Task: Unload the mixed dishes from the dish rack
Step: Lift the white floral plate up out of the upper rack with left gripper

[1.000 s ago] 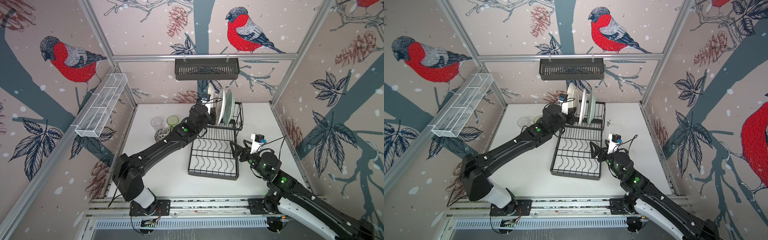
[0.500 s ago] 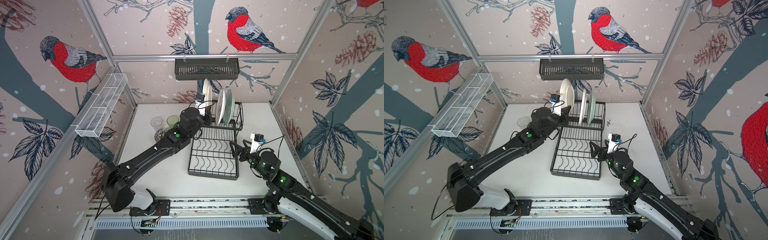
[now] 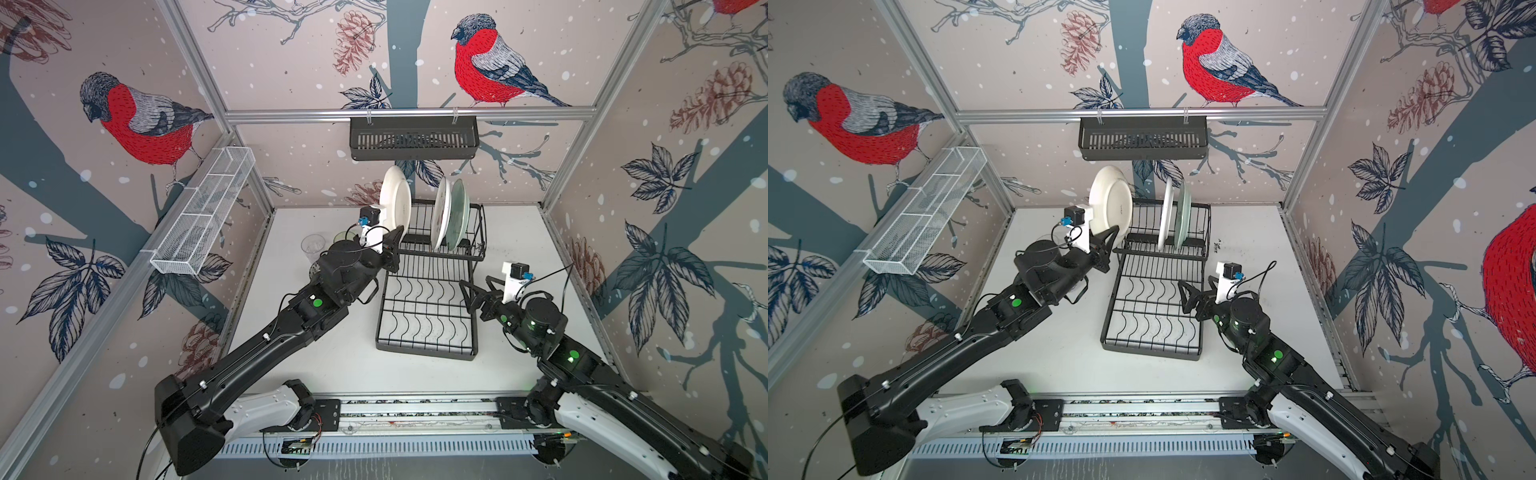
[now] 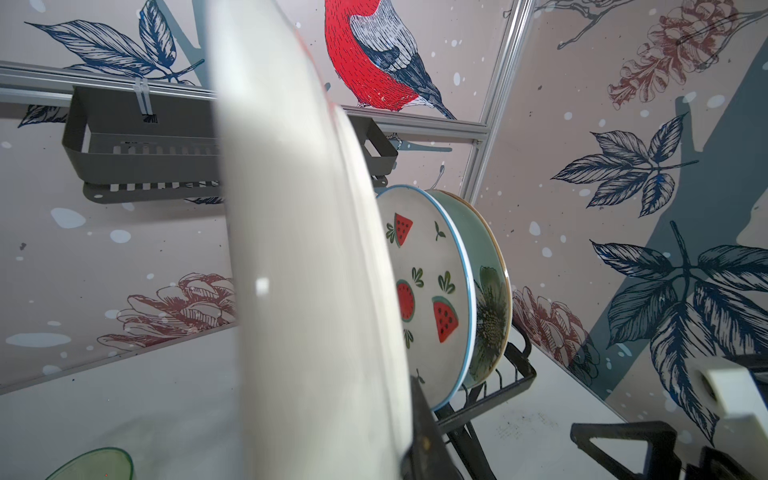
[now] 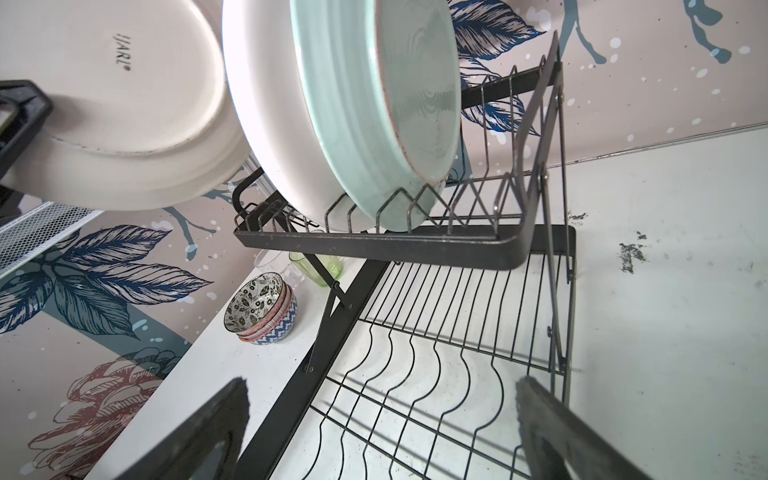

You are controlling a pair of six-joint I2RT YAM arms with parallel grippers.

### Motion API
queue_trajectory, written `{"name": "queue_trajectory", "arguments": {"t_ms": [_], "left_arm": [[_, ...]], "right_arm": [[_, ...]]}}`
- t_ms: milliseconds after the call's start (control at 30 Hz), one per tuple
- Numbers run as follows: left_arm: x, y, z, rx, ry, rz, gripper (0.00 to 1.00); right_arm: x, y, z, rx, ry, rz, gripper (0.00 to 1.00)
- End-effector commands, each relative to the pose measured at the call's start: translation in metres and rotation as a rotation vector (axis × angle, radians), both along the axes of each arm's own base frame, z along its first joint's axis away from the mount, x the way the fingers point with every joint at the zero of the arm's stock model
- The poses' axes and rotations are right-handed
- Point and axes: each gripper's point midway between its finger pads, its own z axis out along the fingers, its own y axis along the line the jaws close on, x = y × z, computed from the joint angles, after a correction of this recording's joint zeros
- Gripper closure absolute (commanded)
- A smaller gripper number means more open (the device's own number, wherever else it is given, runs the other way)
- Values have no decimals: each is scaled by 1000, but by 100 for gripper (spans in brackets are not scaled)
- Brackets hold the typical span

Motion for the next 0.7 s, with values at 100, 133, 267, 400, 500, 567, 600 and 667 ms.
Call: {"name": "queue_trajectory", "arguments": {"t_ms": [100, 133, 267, 400, 500, 567, 600, 667], "left_arm": [[-20, 18, 21, -63, -62, -6, 100], [-22, 20, 17, -58, -50, -5, 100], [-27, 28, -2, -42, 1, 8, 100], [-36, 30, -21, -24, 69, -22, 100], [-43, 27, -37, 23, 116, -47, 100], [-46, 25, -50, 67, 146, -48, 100], [-48, 23, -57, 89, 157, -49, 100], [-53, 18, -69, 134, 176, -56, 100]], "right_arm": [[0, 1, -5, 13, 48, -4, 0], [0, 2, -6, 15, 55, -2, 0], [0, 4, -10, 17, 75, 6, 1], [-2, 5, -10, 32, 85, 17, 0], [-3, 4, -9, 46, 99, 14, 0], [-3, 5, -10, 56, 111, 12, 0], [-3, 5, -10, 64, 118, 11, 1], [-4, 5, -12, 74, 135, 8, 0]]}}
